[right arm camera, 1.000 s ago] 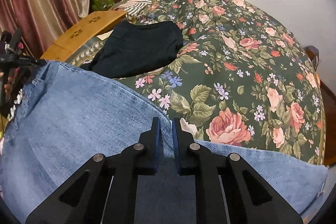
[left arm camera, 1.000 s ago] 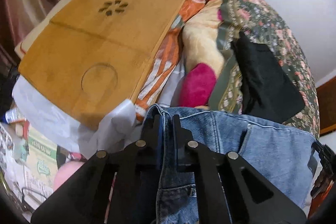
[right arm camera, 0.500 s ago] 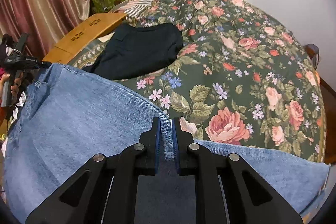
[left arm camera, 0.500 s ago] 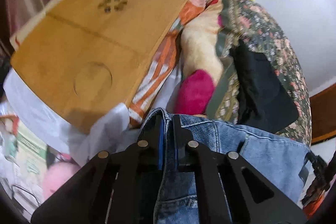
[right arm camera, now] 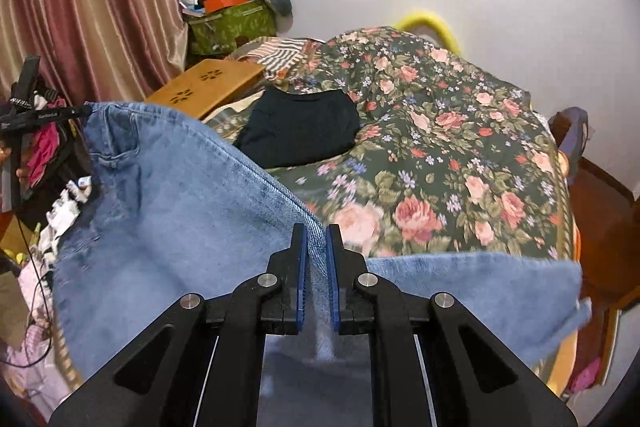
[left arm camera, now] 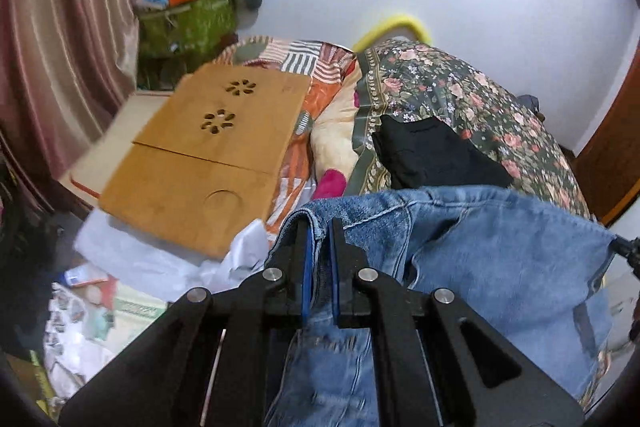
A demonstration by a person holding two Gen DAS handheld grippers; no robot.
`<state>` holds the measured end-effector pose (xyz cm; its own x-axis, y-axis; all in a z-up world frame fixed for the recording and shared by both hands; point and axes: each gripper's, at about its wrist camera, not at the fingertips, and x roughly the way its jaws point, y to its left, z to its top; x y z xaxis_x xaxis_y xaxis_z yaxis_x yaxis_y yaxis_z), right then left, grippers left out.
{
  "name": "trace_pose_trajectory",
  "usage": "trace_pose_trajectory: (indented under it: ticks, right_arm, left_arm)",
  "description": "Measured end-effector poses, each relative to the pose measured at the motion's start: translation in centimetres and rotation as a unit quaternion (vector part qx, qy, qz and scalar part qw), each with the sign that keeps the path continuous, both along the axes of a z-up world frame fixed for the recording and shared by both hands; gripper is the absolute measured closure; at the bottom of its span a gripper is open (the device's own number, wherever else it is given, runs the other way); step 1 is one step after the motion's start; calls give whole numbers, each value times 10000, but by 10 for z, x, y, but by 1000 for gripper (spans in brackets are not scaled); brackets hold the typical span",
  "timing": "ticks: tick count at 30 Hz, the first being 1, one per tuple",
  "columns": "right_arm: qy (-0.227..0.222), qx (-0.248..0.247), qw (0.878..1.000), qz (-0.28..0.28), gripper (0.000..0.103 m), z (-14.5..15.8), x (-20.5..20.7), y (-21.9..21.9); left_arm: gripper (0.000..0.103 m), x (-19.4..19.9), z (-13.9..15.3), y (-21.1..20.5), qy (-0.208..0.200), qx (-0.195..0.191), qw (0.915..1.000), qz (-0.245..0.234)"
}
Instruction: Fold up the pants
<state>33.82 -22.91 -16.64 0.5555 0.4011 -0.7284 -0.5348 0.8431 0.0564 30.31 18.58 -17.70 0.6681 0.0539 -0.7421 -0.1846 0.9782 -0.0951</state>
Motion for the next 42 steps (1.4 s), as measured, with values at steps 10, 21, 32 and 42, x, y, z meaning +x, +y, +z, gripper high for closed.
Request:
trace_pose_trajectory:
  ticks: [10,21,32,42]
  right_arm:
    - [79,83,9999,49,95,-8,-83,-9]
    - [556,129,9983,-147,95,-60,-136,-11]
    - [834,222,9955,-384,93,-73,-151,-15]
    - [620,434,9921,-996,71,-36,-141,-56]
  left_arm:
    - [96,-97,-3,-7,99,305,9995,8]
    - [96,-168,-86,-4,881,165,9958,180]
    - [96,-188,-123,-10,1417,219,9895,193]
    - [44,-171,-61,-4,779,406,9948,513]
